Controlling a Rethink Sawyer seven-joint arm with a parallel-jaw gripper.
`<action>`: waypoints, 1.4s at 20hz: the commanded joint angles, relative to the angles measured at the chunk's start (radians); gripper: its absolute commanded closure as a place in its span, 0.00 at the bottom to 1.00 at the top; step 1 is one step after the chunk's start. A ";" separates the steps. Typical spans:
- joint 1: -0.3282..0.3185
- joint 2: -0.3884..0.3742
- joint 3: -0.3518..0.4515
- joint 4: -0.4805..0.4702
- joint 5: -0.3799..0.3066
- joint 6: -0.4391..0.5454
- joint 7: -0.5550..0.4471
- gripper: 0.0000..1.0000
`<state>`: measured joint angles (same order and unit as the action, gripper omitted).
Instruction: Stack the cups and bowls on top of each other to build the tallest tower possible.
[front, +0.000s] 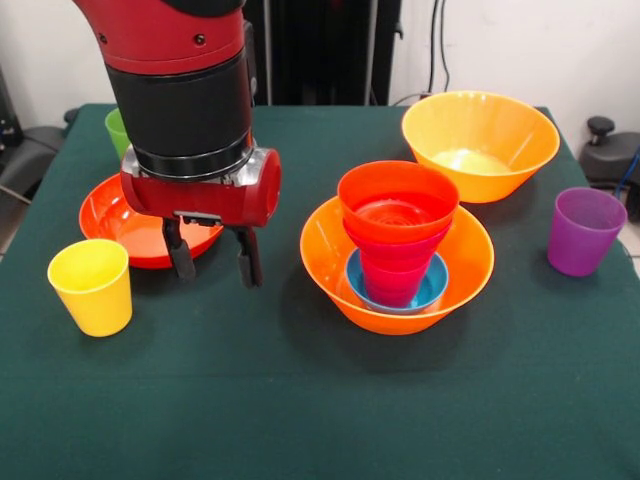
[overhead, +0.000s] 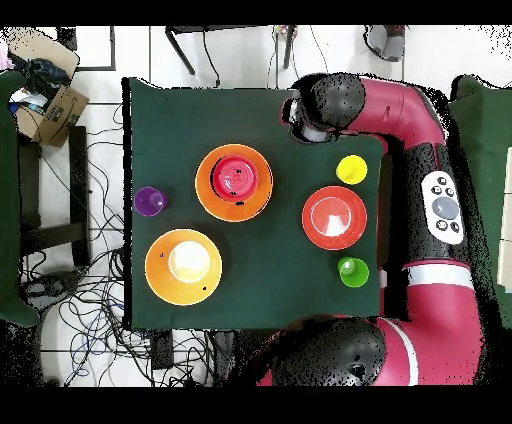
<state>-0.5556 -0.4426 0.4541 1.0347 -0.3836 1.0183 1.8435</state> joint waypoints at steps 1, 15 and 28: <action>-0.009 -0.019 0.064 -0.036 -0.055 0.118 -0.365 0.00; -0.049 0.003 0.074 -0.088 -0.049 0.164 -0.475 0.00; -0.053 0.023 0.091 -0.105 -0.045 0.166 -0.492 0.00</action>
<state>-0.6187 -0.4391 0.4923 0.9442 -0.3834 1.1023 1.6682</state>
